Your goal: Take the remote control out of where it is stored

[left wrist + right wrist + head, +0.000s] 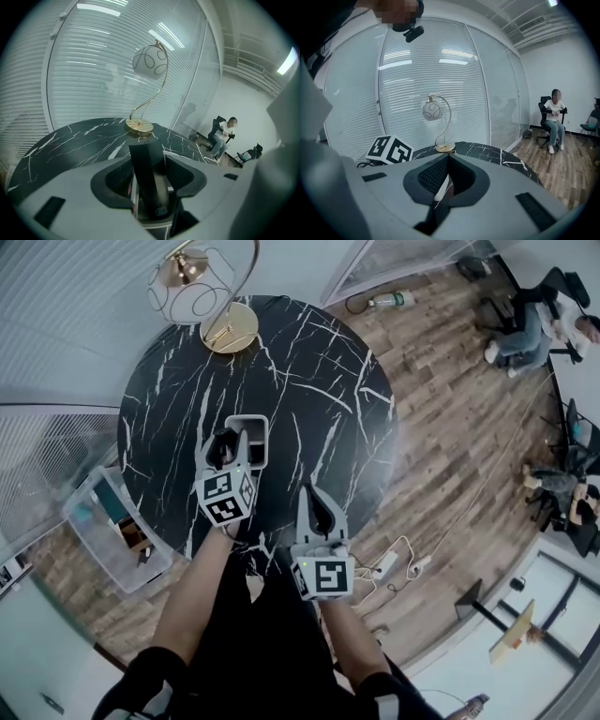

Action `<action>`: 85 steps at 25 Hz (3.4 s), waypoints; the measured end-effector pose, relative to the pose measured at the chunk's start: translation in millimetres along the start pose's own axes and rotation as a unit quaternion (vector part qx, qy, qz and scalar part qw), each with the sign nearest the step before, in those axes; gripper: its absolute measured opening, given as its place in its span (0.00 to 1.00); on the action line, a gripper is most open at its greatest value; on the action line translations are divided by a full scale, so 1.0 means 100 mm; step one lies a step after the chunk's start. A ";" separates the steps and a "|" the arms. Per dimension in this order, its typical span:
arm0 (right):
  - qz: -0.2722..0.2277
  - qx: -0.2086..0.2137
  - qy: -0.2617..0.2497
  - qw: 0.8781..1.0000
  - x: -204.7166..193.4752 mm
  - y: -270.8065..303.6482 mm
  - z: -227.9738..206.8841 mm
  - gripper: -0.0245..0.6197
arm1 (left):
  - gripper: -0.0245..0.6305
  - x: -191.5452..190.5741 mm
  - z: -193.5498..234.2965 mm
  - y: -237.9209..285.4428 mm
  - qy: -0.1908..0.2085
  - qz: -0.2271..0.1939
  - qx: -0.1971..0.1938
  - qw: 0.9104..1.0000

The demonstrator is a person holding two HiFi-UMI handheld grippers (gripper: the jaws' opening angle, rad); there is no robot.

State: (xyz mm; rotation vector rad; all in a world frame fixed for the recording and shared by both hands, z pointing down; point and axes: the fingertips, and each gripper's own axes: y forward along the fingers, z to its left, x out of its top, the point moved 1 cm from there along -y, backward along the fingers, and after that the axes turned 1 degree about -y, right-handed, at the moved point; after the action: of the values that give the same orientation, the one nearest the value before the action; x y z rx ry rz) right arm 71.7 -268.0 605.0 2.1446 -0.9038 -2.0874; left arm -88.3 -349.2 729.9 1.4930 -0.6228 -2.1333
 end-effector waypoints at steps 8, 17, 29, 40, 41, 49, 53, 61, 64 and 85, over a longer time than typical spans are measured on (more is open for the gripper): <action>-0.002 -0.005 0.002 1.000 -0.02 0.01 -0.03 0.04 | 0.35 0.02 -0.02 -0.04 -0.003 -0.012 -0.010 1.000; -0.001 -0.007 0.002 1.000 -0.07 -0.08 0.00 0.04 | 0.34 0.17 -0.04 -0.18 0.018 -0.046 -0.011 0.999; -0.033 -0.007 -0.002 0.999 0.13 -0.28 0.09 0.04 | 0.34 0.63 -0.21 -0.72 0.064 -0.109 -0.032 0.992; -0.076 -0.005 -0.012 0.997 0.38 -0.82 0.19 0.04 | 0.34 0.73 -0.44 -1.86 0.109 -0.130 -0.067 0.983; -0.074 -0.006 -0.012 0.997 0.38 -0.89 0.19 0.04 | 0.34 0.70 -0.48 -1.99 0.110 -0.128 -0.070 0.983; -0.101 0.001 -0.017 0.995 0.53 -1.41 0.23 0.04 | 0.34 0.44 -0.75 -2.71 0.126 -0.139 -0.087 0.978; -0.107 0.008 -0.010 0.994 0.52 -1.58 0.26 0.04 | 0.34 0.35 -0.84 -2.89 0.125 -0.147 -0.085 0.978; -0.126 0.046 0.004 0.991 0.61 -1.85 0.39 0.04 | 0.34 0.24 -0.75 -3.43 0.125 -0.164 -0.049 0.977; -0.134 0.059 0.007 0.989 0.61 -1.88 0.53 0.04 | 0.34 0.22 -0.64 -3.68 0.145 -0.168 -0.038 0.974; -0.133 -0.007 -0.025 0.991 0.38 -2.96 1.66 0.04 | 0.34 -0.16 0.06 -4.86 0.168 -0.173 -0.124 0.962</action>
State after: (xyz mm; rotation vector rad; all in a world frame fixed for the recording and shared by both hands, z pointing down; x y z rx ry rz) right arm 31.2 25.0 434.6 2.3294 -0.6342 -2.2625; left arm -142.6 46.1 451.8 1.8609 0.0310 -2.0286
